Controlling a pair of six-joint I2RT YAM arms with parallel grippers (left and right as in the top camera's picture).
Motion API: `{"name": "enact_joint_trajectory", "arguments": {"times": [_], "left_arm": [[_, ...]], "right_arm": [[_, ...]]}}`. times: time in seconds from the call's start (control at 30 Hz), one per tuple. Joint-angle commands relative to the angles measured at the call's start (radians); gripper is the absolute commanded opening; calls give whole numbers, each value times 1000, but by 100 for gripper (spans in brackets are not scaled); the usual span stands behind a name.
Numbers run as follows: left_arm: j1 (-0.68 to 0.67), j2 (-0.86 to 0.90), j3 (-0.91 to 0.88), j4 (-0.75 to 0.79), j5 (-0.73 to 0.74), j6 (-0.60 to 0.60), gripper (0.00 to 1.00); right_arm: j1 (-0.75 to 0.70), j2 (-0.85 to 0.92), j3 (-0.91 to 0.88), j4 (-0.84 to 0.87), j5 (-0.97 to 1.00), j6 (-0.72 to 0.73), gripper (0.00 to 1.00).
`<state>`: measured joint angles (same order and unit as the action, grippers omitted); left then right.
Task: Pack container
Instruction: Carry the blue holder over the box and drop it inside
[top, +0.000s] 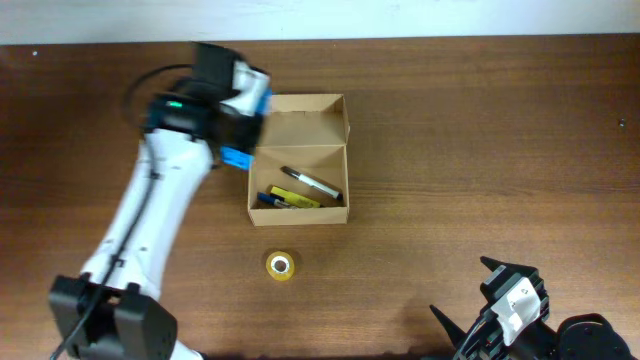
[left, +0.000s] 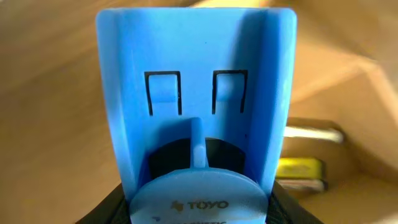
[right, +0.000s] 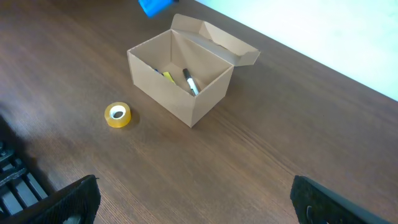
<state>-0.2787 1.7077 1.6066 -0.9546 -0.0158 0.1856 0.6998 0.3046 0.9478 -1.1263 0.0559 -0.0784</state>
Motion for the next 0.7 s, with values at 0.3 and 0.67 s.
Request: {"name": "enact_joint_trajectory", "arguments": {"times": [0.3, 0.67], "left_arm": [[-243, 100, 14, -78, -91, 198, 44], [-245, 243, 14, -94, -91, 236, 43]], "right_arm": [[0, 0, -2, 3, 8, 9, 99], [0, 0, -2, 3, 8, 9, 99]]}}
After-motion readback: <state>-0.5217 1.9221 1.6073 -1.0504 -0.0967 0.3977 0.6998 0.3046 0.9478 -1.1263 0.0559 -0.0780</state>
